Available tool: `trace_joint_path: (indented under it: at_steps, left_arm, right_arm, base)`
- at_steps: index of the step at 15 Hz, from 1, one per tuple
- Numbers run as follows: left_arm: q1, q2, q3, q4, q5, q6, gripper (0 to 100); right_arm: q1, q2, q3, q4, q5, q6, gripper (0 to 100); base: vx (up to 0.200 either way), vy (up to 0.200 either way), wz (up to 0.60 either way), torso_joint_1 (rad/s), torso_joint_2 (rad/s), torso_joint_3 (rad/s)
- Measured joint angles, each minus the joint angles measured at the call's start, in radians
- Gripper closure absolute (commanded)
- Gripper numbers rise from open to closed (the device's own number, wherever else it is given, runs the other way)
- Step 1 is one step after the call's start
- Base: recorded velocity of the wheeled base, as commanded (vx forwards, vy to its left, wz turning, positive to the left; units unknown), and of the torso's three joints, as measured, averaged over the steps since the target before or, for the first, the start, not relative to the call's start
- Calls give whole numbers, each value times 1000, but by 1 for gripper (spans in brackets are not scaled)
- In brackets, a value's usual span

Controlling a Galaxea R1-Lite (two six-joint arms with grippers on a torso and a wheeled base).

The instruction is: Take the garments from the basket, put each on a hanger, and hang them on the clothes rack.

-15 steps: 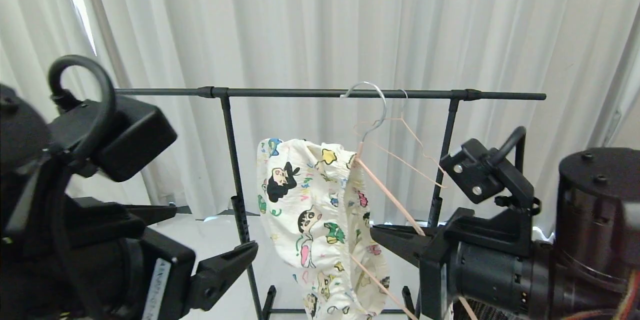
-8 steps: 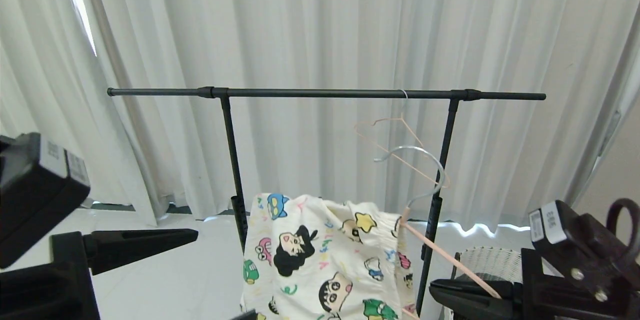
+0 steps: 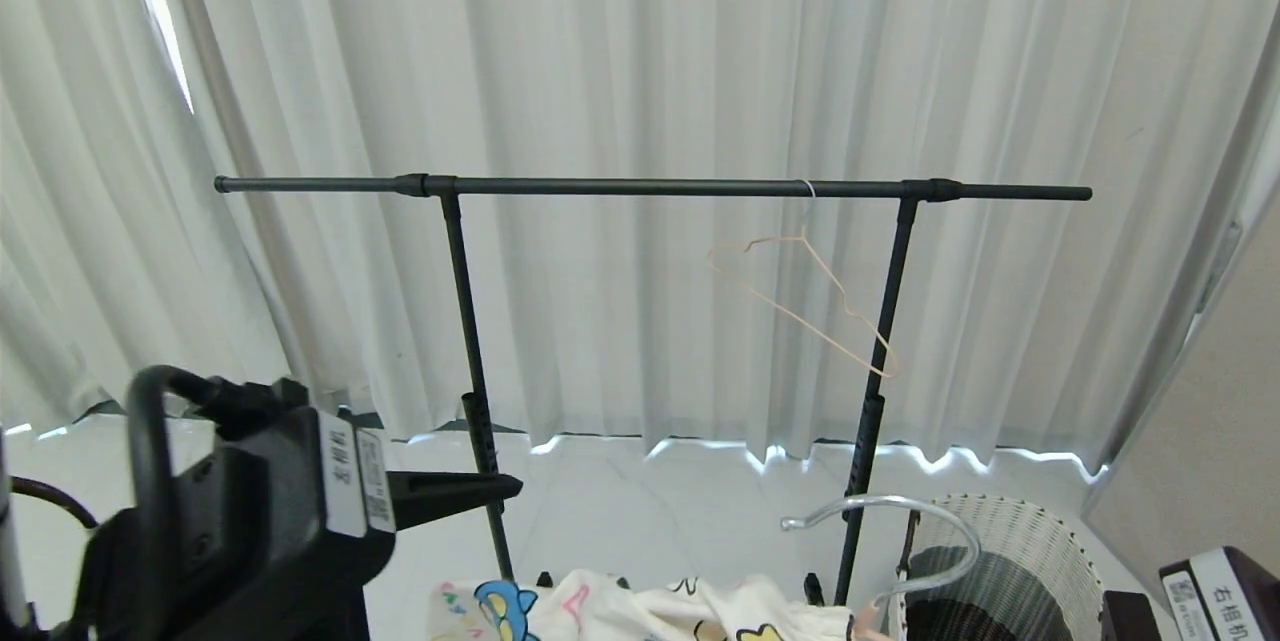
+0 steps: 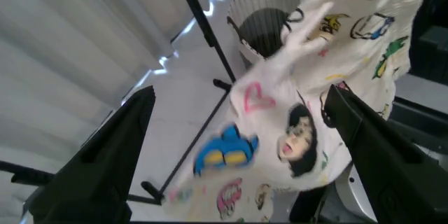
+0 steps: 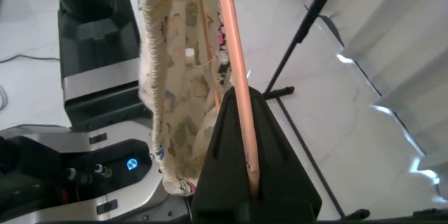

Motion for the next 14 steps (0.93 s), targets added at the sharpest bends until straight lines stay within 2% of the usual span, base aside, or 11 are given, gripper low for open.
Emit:
trace_joint_path:
  at_steps: [3, 9, 10, 14]
  left_arm:
    - [1, 47, 13, -4, -71, 51, 0]
    - [-5, 114, 23, -6, -91, 58, 0]
    - [-12, 118, 25, -7, -97, 58, 100]
    - [-28, 127, 28, -6, -97, 60, 100]
  right_arm:
    - [35, 33, -32, -3, 0, -1, 100]
    - [98, 93, -75, -6, -4, -1, 100]
    - [100, 98, -82, -6, -4, -1, 100]
    - [103, 109, -89, -7, -5, -20, 100]
  base:
    - [0, 0, 0, 0, 0, 0]
    - [0, 0, 0, 0, 0, 0]
    - [0, 0, 0, 0, 0, 0]
    - [0, 0, 0, 0, 0, 0]
